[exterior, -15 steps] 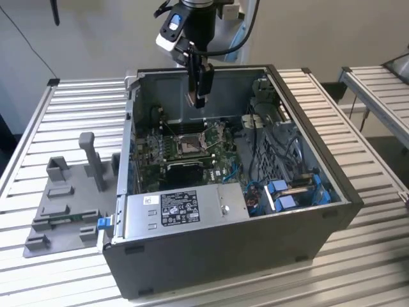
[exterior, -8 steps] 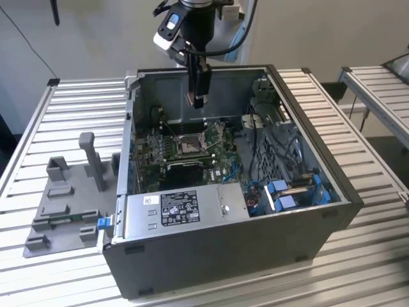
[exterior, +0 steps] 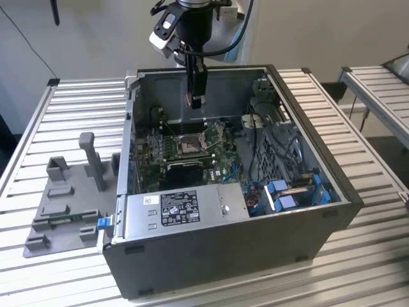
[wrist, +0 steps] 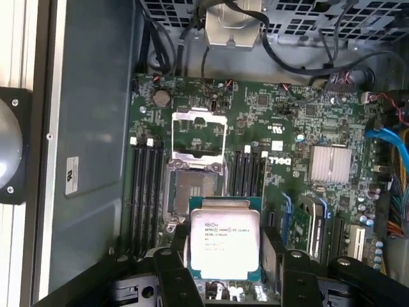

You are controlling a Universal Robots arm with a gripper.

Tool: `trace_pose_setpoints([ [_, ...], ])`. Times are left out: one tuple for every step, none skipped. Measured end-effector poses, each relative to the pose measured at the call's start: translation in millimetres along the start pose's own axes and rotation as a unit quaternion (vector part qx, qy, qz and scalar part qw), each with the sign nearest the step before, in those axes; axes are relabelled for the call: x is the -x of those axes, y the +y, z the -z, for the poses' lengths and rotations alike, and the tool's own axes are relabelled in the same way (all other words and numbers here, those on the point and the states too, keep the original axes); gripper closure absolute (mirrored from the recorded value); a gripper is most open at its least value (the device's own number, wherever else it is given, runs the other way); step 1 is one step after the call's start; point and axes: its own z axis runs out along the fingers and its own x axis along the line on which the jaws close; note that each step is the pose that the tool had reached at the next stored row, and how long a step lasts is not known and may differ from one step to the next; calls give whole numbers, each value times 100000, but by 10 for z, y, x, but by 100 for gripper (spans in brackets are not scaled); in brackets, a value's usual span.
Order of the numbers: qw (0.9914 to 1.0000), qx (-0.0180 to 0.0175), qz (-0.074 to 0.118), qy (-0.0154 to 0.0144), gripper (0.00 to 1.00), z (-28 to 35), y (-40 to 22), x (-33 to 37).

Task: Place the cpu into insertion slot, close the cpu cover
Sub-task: 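Place the cpu into insertion slot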

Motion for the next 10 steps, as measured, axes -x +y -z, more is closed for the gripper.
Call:
trace_pose_setpoints([
  [100000,9,-260,-12,46,0,-13,-1],
  [99999,18,-539,-28,46,-1,-24,-2],
  [99997,27,-788,-37,46,-3,-29,-3],
  [99995,38,-1031,-40,46,-6,-31,-4],
  [99993,47,-1207,-59,46,-11,-31,-8],
  [99991,50,-1333,-77,46,-16,-31,-16],
  [99990,58,-1440,-83,46,-21,-30,-28],
  [99988,56,-1529,-101,46,-25,-30,-40],
  [99987,62,-1623,-101,46,-29,-29,-56],
  [99986,66,-1690,-103,46,-33,-28,-73],
])
